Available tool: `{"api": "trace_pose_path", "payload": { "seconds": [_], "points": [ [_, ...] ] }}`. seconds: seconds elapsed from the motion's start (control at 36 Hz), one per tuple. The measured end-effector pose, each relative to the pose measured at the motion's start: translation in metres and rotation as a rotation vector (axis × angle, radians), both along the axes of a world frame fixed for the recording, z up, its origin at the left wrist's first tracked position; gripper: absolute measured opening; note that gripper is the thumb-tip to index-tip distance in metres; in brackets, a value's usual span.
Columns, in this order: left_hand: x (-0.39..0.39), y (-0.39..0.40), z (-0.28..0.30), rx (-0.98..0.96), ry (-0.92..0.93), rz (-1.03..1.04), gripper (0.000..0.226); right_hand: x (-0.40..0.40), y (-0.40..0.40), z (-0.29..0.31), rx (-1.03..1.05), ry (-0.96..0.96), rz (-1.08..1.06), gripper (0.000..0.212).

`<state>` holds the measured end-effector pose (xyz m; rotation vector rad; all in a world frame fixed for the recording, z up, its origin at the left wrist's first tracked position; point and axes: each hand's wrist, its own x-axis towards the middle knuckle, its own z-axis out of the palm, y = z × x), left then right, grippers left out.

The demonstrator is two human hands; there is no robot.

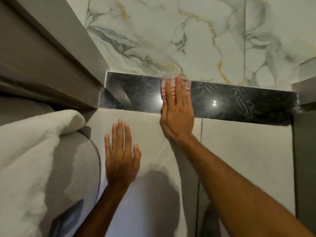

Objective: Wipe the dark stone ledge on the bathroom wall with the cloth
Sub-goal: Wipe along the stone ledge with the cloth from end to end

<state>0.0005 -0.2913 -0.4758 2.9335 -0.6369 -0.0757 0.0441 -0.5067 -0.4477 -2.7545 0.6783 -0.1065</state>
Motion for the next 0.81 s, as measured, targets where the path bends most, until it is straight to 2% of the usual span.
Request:
{"api": "trace_pose_path", "payload": {
  "seconds": [0.11,0.25,0.36,0.5,0.61,0.72,0.81],
  "points": [
    [-0.001,-0.001,0.000,0.002,-0.006,-0.006,0.064,0.022,0.006,-0.005,-0.044,-0.056,0.121,0.066],
    [0.002,-0.005,0.008,-0.005,0.065,-0.002,0.067,-0.078,0.013,-0.003,-0.001,-0.050,0.274,0.064],
    [0.003,-0.020,0.013,-0.065,0.141,-0.091,0.070,-0.129,-0.016,0.000,-0.024,0.006,0.127,0.071],
    [0.003,-0.049,0.003,-0.059,0.139,-0.251,0.073,-0.060,-0.053,0.003,-0.026,-0.046,-0.170,0.067],
    [0.004,-0.063,-0.004,-0.022,0.102,-0.279,0.074,-0.022,-0.051,-0.004,-0.032,-0.018,-0.040,0.067],
    [0.003,-0.075,0.001,-0.008,0.118,-0.307,0.074,-0.080,-0.040,-0.002,-0.048,-0.040,0.155,0.066],
    [0.001,-0.087,0.007,-0.026,0.147,-0.349,0.074,-0.140,-0.046,0.003,-0.040,0.019,0.020,0.076]
  ]
}}
